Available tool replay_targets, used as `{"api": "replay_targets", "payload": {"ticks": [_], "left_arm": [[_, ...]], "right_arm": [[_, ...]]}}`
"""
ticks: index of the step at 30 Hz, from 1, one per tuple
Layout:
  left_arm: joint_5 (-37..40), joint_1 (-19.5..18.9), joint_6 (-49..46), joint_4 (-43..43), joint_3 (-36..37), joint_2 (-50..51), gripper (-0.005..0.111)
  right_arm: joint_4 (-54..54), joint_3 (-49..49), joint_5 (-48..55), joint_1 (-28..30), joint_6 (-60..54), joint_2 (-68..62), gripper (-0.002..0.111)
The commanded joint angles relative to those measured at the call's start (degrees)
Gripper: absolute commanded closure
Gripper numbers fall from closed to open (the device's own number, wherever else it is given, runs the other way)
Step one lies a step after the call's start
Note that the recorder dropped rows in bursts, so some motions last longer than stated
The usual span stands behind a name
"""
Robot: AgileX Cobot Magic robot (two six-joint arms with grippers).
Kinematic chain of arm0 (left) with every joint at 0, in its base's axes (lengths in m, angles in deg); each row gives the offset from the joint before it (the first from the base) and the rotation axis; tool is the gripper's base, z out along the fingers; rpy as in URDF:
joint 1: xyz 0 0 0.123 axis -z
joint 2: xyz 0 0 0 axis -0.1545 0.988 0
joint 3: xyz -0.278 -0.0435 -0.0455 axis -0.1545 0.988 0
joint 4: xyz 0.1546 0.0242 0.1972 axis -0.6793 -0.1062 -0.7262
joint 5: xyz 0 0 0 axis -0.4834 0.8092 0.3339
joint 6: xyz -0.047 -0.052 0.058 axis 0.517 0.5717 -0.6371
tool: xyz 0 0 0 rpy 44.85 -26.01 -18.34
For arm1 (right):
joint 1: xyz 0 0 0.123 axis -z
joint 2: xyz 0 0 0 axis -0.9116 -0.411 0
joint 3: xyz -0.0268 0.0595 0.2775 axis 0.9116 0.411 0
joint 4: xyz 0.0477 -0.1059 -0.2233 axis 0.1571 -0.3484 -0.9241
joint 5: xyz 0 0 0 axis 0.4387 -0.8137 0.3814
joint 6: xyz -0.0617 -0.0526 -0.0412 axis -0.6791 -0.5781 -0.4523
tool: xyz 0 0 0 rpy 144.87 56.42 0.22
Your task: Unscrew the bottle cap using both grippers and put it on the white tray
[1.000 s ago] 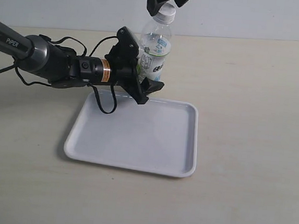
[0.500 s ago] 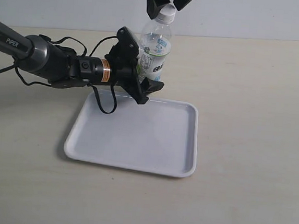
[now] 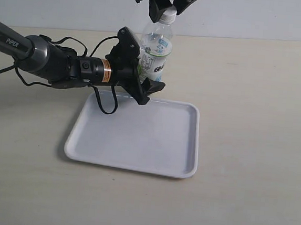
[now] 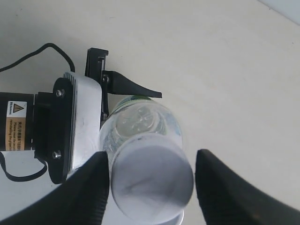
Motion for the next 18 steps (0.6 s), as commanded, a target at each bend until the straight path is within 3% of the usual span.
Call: {"api": "replay_targets", "payload": {"ticks": [1, 13, 14, 15, 18], "left_arm": [[1.5, 0.1, -0.3, 0.3, 0.1, -0.3, 0.107], [1.6, 0.1, -0.3, 0.3, 0.1, -0.3, 0.107], [1.6, 0.1, -0.3, 0.3, 0.1, -0.3, 0.107], [1.6, 0.1, -0.3, 0.3, 0.1, -0.3, 0.107], [1.6, 0.1, -0.3, 0.3, 0.1, -0.3, 0.107]], "right_arm": [[-0.1, -0.2, -0.2, -0.1, 0.1, 0.5, 0.054], [0.1, -0.2, -0.2, -0.1, 0.1, 1.1, 0.056], [0.1, -0.2, -0.2, -0.1, 0.1, 1.1, 0.058], [0.1, -0.2, -0.2, -0.1, 0.1, 1.1, 0.069], [0.1, -0.2, -0.2, -0.1, 0.3, 1.1, 0.087]]}}
